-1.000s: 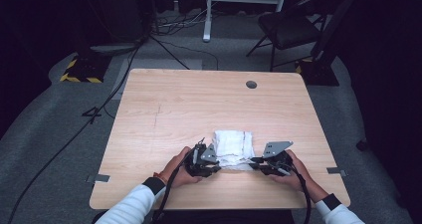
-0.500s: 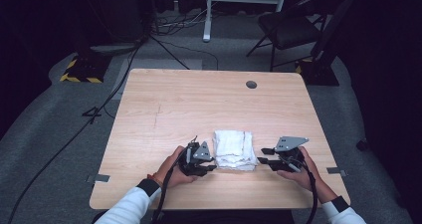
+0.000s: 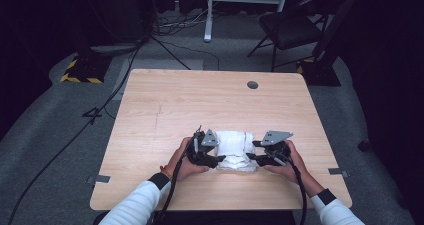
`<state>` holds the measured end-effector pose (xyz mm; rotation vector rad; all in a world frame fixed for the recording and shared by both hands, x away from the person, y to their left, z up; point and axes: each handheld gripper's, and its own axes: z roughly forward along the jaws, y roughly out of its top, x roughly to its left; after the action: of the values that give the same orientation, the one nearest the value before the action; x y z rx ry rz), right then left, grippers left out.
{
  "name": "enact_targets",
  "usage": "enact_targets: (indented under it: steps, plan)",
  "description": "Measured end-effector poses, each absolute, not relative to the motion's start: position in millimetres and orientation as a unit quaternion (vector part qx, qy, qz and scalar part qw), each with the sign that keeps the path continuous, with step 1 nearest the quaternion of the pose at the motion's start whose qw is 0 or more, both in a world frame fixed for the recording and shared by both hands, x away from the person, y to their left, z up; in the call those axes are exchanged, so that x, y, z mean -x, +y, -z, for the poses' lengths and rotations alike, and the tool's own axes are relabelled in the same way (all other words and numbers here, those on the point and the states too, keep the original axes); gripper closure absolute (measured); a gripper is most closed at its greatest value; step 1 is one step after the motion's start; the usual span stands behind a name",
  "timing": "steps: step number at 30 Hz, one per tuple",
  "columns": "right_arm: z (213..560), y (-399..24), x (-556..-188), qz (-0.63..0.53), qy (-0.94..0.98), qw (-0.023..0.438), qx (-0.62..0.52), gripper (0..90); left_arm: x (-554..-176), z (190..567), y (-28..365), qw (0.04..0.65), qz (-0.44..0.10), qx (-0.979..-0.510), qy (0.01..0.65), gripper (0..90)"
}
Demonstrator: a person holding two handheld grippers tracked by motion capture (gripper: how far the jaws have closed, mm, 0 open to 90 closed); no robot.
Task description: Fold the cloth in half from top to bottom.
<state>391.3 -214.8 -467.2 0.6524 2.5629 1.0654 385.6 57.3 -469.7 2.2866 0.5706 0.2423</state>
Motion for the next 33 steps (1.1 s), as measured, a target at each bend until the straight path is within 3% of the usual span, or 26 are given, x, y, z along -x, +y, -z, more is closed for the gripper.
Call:
enact_targets:
  steps: [8,16,33]
  plan:
    - [481.7,-209.8,-382.0,-0.343,0.906,0.139,-0.208,43.0,-379.7,481.0,54.4,0.339,-0.11,-0.914,0.196,33.4]
    - [474.6,-215.8,-380.3,-0.344,0.904,0.145,-0.208,37.0,-378.1,474.0,66.2,0.342,-0.132,-0.908,0.204,30.5]
    - [458.7,-236.6,-366.6,-0.345,0.905,0.162,-0.187,34.8,-362.6,466.8,120.0,0.348,-0.15,-0.896,0.233,25.8]
